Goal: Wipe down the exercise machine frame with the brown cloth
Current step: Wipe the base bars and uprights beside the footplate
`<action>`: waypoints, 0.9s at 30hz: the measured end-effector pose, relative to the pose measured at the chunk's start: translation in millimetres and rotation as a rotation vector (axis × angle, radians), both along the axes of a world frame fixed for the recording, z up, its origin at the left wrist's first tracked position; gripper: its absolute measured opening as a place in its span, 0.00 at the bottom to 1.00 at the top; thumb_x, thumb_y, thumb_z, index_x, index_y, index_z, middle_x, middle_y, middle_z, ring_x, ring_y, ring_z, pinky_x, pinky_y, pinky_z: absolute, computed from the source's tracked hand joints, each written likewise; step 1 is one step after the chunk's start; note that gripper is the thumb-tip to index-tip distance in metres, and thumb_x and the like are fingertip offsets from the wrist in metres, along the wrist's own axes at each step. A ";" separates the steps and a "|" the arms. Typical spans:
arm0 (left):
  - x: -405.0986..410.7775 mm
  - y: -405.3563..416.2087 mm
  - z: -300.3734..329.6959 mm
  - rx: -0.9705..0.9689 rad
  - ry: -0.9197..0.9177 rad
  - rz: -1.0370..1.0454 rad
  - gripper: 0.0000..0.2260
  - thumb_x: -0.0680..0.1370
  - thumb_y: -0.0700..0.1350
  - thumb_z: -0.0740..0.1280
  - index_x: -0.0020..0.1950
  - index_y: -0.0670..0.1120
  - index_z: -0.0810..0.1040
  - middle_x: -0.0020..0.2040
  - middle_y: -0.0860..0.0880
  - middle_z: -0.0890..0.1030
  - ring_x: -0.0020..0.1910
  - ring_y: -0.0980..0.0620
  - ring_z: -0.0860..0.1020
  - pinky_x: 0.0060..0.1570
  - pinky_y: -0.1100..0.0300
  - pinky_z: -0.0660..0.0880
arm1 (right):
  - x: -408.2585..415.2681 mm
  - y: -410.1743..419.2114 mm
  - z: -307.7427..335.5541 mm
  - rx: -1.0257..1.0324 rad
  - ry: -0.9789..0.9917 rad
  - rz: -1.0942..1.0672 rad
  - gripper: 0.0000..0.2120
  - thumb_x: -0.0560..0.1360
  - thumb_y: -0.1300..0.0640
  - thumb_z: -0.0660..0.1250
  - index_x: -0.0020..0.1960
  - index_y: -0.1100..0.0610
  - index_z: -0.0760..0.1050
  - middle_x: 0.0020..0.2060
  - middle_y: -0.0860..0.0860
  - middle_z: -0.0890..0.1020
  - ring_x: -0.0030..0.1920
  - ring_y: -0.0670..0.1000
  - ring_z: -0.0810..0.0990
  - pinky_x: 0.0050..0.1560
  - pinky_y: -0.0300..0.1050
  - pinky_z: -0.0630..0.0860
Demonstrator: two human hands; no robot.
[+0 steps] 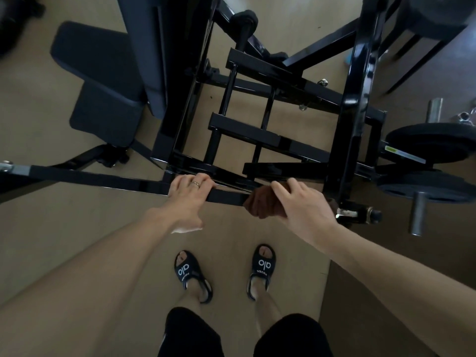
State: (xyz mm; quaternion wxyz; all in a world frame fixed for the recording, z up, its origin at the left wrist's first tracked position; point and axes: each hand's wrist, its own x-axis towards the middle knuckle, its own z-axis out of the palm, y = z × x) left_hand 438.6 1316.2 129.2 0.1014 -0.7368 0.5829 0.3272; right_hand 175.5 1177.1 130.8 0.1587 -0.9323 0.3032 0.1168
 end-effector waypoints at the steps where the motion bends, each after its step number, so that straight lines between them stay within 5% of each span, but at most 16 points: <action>1: 0.6 0.6 -1.3 -0.011 -0.002 0.001 0.42 0.66 0.46 0.77 0.74 0.56 0.57 0.72 0.54 0.57 0.73 0.48 0.55 0.78 0.49 0.45 | 17.1 6.1 -0.6 0.022 -0.017 -0.002 0.34 0.75 0.47 0.74 0.75 0.51 0.62 0.58 0.54 0.78 0.54 0.55 0.81 0.48 0.49 0.76; 7: 2.4 2.2 -4.9 -0.018 -0.052 -0.011 0.47 0.66 0.52 0.77 0.77 0.54 0.53 0.75 0.51 0.56 0.75 0.46 0.54 0.79 0.48 0.45 | 89.8 39.2 -6.6 0.049 -0.087 -0.010 0.33 0.76 0.48 0.73 0.75 0.50 0.60 0.56 0.55 0.77 0.52 0.56 0.80 0.47 0.51 0.77; 12: 4.7 2.8 -1.1 -0.037 -0.037 -0.024 0.47 0.69 0.54 0.75 0.80 0.55 0.50 0.78 0.49 0.54 0.80 0.45 0.52 0.79 0.50 0.39 | 38.2 23.4 1.1 0.044 -0.078 -0.073 0.34 0.74 0.45 0.75 0.74 0.47 0.65 0.56 0.52 0.79 0.51 0.55 0.83 0.46 0.47 0.77; 18: 89.7 51.2 10.4 -0.018 -0.348 0.149 0.48 0.73 0.58 0.72 0.82 0.53 0.44 0.82 0.44 0.50 0.82 0.43 0.45 0.77 0.42 0.33 | -7.3 5.8 15.0 0.013 0.112 -0.185 0.35 0.76 0.45 0.74 0.78 0.49 0.63 0.62 0.53 0.76 0.60 0.58 0.79 0.55 0.51 0.76; 22: 146.3 84.5 10.9 0.144 -0.393 0.045 0.51 0.71 0.58 0.74 0.82 0.51 0.42 0.82 0.44 0.52 0.82 0.41 0.46 0.79 0.40 0.37 | 34.8 24.9 12.9 -0.021 0.122 -0.117 0.37 0.77 0.45 0.73 0.79 0.51 0.60 0.67 0.54 0.74 0.63 0.56 0.77 0.60 0.52 0.75; 27: 152.8 86.2 -1.9 0.118 -0.340 -0.008 0.51 0.71 0.58 0.75 0.81 0.49 0.44 0.79 0.45 0.54 0.80 0.40 0.48 0.80 0.42 0.38 | 151.4 66.7 6.3 0.064 0.002 -0.021 0.35 0.75 0.48 0.75 0.76 0.48 0.62 0.60 0.52 0.78 0.55 0.53 0.81 0.53 0.49 0.77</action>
